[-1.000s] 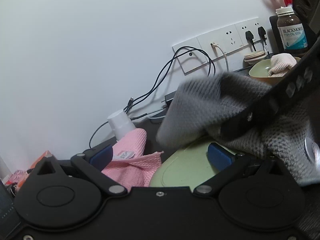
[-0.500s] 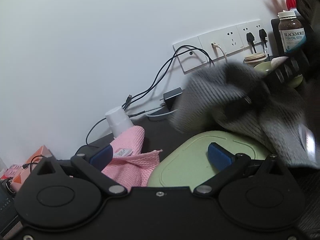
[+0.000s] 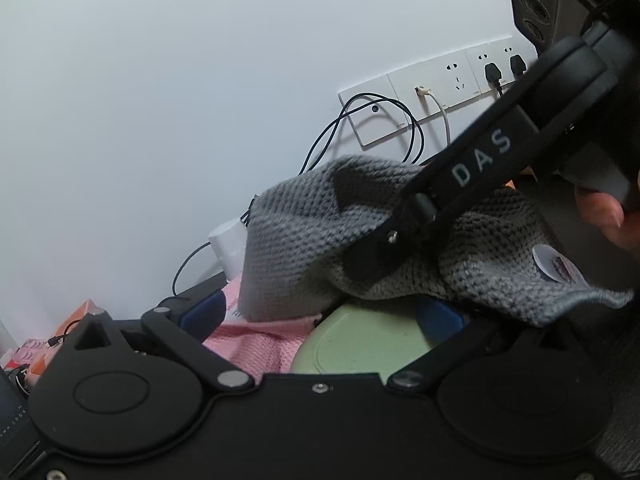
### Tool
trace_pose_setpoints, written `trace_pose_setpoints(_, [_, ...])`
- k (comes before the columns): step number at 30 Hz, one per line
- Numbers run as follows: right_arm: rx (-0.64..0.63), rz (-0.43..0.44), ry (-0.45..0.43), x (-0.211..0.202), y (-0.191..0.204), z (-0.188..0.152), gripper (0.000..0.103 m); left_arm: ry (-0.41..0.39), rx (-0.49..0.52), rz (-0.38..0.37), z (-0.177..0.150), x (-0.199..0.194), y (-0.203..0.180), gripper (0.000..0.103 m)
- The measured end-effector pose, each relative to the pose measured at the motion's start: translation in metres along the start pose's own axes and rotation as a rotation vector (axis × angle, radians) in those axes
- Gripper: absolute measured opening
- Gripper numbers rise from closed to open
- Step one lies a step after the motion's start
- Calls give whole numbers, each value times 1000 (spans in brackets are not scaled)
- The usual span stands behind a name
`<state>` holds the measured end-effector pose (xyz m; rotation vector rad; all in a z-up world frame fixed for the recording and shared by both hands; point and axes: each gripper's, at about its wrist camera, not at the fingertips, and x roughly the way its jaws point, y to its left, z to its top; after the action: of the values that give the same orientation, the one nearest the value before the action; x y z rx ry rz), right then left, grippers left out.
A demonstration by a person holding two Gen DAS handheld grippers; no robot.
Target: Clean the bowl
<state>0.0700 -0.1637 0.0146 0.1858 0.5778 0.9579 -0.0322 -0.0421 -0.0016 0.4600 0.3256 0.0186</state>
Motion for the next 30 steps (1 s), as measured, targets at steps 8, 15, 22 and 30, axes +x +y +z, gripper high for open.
trace_pose_setpoints(8, [-67, -39, 51, 15, 11, 0, 22, 3, -4, -8, 1, 1, 0, 103])
trace_pose_setpoints(15, [-171, -180, 65, 13, 23, -1, 20, 10, 6, 19, 0, 2, 0, 103])
trace_pose_setpoints(22, [-121, -270, 64, -7, 11, -2, 20, 22, -19, 51, 1, 5, 9, 103])
trace_pose_setpoints(30, [-219, -289, 121, -21, 28, -12, 24, 14, -19, 56, 1, 13, 9, 103])
